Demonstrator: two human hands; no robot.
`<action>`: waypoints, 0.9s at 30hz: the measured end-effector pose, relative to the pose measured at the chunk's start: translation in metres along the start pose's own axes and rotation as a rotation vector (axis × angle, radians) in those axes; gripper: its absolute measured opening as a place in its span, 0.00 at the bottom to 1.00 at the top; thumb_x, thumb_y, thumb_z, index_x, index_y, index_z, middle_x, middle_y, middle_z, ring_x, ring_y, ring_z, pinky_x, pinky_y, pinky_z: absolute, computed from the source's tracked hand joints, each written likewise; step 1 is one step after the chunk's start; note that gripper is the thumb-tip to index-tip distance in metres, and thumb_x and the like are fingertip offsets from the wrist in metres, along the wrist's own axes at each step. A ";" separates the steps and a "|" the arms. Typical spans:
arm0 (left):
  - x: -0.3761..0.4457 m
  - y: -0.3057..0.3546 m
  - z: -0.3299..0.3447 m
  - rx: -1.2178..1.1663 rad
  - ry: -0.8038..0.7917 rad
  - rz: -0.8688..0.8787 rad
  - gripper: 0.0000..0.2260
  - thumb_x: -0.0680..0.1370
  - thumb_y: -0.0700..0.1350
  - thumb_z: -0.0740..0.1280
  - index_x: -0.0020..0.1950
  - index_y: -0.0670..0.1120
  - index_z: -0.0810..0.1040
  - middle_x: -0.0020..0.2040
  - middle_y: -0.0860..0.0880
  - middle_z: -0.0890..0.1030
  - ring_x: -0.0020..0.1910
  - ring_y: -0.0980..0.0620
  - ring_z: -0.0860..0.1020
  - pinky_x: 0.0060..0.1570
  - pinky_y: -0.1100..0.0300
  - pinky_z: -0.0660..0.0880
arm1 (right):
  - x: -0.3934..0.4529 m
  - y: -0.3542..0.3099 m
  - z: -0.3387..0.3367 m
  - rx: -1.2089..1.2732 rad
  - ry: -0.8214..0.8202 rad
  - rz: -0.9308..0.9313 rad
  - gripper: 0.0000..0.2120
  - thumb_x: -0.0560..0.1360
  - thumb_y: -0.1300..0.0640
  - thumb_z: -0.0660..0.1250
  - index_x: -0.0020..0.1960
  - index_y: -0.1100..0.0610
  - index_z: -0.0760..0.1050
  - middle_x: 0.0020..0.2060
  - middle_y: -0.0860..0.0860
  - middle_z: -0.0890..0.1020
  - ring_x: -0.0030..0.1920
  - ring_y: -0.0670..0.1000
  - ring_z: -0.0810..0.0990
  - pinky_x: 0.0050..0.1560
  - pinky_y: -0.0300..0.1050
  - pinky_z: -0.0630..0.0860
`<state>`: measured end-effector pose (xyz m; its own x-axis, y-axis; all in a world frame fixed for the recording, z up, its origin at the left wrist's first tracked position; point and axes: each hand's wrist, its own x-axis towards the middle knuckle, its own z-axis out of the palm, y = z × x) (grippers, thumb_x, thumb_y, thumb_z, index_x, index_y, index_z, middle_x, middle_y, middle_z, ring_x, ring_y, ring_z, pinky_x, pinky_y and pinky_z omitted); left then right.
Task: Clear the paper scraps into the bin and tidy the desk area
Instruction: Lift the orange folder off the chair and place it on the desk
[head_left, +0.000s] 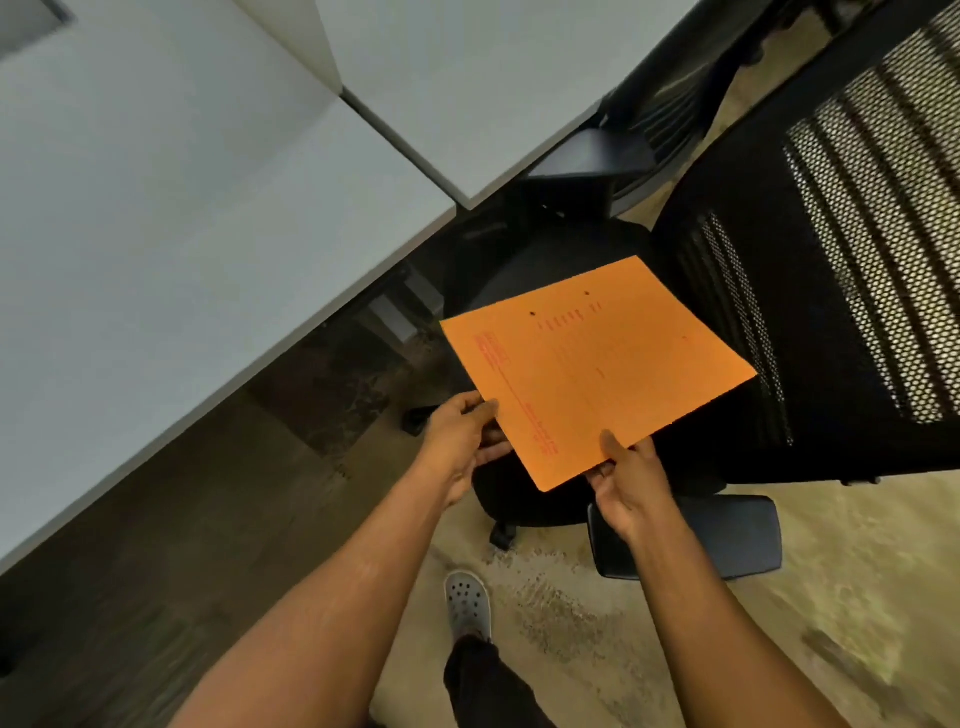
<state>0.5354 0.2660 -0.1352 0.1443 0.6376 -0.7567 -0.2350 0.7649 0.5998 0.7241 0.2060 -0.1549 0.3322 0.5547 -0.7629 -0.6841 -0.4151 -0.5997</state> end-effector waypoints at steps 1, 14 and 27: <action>-0.010 0.006 -0.011 -0.026 0.000 0.029 0.11 0.81 0.44 0.64 0.61 0.42 0.76 0.53 0.40 0.83 0.47 0.46 0.82 0.40 0.55 0.79 | -0.010 0.000 -0.002 -0.013 -0.026 -0.007 0.18 0.80 0.66 0.60 0.64 0.48 0.72 0.59 0.54 0.79 0.56 0.54 0.80 0.48 0.50 0.79; -0.156 0.062 -0.218 0.220 -0.223 0.132 0.23 0.74 0.55 0.73 0.66 0.49 0.74 0.59 0.41 0.82 0.56 0.38 0.81 0.49 0.44 0.79 | -0.152 -0.002 0.053 -0.488 -0.628 0.025 0.22 0.76 0.62 0.66 0.69 0.56 0.69 0.62 0.59 0.78 0.63 0.60 0.77 0.63 0.63 0.72; -0.295 0.018 -0.394 -0.175 0.183 0.316 0.21 0.73 0.45 0.73 0.65 0.49 0.74 0.57 0.42 0.83 0.54 0.39 0.82 0.49 0.39 0.80 | -0.277 0.136 0.226 -0.718 -0.744 -0.158 0.19 0.78 0.62 0.65 0.68 0.51 0.68 0.52 0.54 0.84 0.51 0.57 0.84 0.43 0.53 0.82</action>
<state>0.1097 0.0560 -0.0036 -0.1308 0.8003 -0.5852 -0.4026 0.4965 0.7690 0.3916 0.1589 0.0297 -0.2658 0.8426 -0.4684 -0.0401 -0.4951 -0.8679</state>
